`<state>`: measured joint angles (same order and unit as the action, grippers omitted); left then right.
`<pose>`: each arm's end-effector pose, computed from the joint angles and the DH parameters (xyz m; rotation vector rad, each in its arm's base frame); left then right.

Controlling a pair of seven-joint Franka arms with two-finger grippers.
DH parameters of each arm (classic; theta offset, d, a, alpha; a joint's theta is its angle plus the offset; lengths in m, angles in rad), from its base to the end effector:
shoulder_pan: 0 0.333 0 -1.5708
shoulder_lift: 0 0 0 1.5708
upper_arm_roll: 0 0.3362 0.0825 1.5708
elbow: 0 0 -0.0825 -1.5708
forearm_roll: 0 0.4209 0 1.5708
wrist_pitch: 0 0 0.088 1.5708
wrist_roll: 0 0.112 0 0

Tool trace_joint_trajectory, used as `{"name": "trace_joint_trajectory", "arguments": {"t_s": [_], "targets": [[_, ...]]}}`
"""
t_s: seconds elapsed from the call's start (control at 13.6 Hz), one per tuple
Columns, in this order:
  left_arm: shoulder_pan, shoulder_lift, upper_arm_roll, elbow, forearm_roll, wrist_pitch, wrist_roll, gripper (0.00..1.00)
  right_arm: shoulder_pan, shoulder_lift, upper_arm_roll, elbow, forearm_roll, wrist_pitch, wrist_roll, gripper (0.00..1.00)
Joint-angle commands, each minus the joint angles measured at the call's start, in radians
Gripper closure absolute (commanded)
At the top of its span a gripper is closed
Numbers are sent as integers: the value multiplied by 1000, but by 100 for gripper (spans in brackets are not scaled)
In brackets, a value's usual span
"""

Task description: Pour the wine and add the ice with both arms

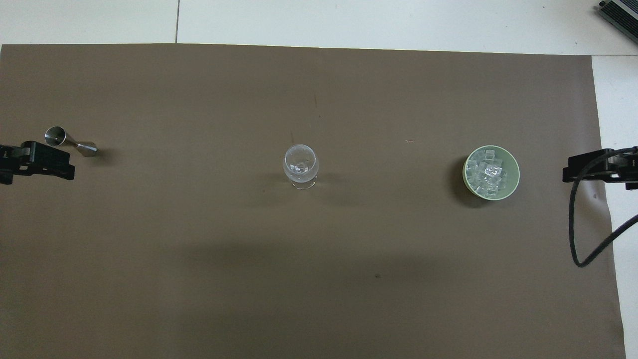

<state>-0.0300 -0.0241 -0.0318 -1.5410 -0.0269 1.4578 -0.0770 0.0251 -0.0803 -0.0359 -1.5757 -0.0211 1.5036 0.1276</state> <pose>0.5701 -0.0388 0.6592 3.1182 0.0203 -0.0948 0.5576 -0.0094 0.6774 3.1163 -0.2182 0.0144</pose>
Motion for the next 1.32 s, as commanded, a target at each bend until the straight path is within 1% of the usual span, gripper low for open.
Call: {"name": "trace_joint_trajectory", "arguments": {"t_s": [0.0, 0.15, 0.59, 0.74, 0.88, 1.03, 1.1, 1.25], "targets": [[10, -34, -2, -39, -4, -2, 11, 0, 4, -13, -2, -10, 3, -10, -6, 0], [12, -42, -2, -57, -4, 3, 8, 0, 4, -13, -2, -10, 3, -10, -6, 0], [48, -39, 0, -56, -4, 27, -20, 0, 4, -13, -2, -10, 3, -10, -6, 0], [48, -39, 0, -54, -7, 27, -163, 0, 4, -13, -2, -10, 3, -10, -6, 0], [50, -40, 0, -57, -48, 29, -291, 0, 4, -13, -2, -10, 3, -10, -6, 0], [87, -40, 0, -60, -99, 59, -450, 0, 4, -13, -2, -10, 3, -10, -6, 0], [107, -40, 0, -70, -134, 79, -501, 0, 3, -13, -2, -10, 3, -10, -6, 0], [127, -42, 0, -74, -150, 98, -558, 0, 4, -13, -2, -10, 3, -10, -6, 0]]}}
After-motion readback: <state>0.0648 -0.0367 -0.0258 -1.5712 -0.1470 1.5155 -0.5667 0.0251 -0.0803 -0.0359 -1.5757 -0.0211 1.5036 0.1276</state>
